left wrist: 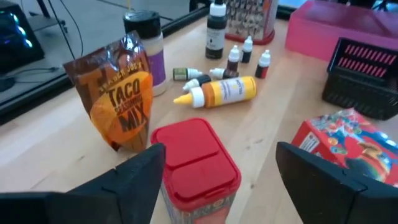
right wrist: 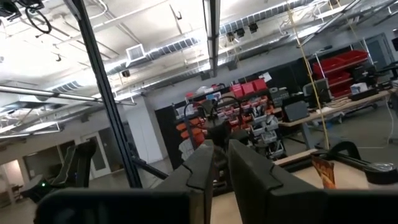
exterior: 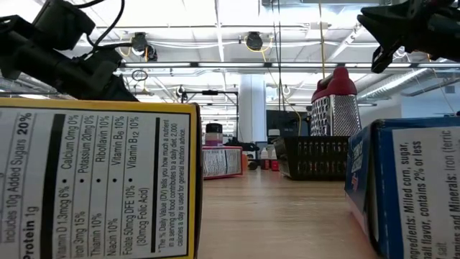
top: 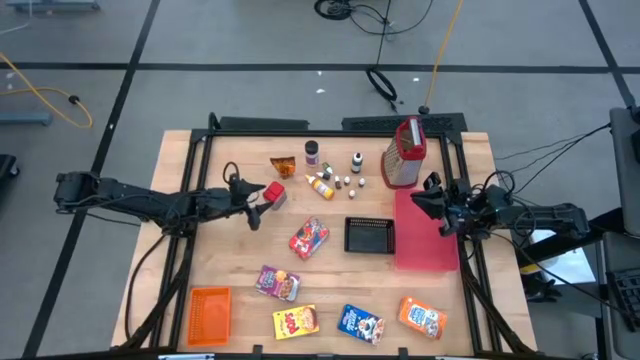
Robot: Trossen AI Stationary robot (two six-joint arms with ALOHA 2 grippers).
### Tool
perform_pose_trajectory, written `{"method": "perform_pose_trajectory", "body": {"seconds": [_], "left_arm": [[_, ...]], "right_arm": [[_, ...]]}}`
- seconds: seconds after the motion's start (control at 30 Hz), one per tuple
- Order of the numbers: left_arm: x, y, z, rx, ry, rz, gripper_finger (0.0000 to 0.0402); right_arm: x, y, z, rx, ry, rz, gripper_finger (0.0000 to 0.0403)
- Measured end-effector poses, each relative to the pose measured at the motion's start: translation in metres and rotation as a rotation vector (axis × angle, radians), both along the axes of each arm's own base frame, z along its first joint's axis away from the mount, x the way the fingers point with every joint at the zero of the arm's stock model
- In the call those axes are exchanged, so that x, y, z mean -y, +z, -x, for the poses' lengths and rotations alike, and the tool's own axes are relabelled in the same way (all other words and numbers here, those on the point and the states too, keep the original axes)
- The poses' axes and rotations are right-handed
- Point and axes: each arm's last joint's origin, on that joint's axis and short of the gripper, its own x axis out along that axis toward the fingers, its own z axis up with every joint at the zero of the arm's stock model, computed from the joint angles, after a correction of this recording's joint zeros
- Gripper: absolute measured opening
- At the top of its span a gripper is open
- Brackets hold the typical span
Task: Pick & Place Kitchen Items
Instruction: Put the red seasoning can into the black bin
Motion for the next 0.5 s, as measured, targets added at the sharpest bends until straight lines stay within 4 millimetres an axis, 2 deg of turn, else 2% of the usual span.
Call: {"method": "perform_pose_trajectory", "body": {"seconds": [0.5], "left_arm": [[-0.0015, -0.0038, 0.0026, -0.037, 0.066, -0.001, 0.0319]], "right_arm": [[0.0000, -0.0001, -0.0001, -0.001, 0.001, 0.000, 0.0043]]}}
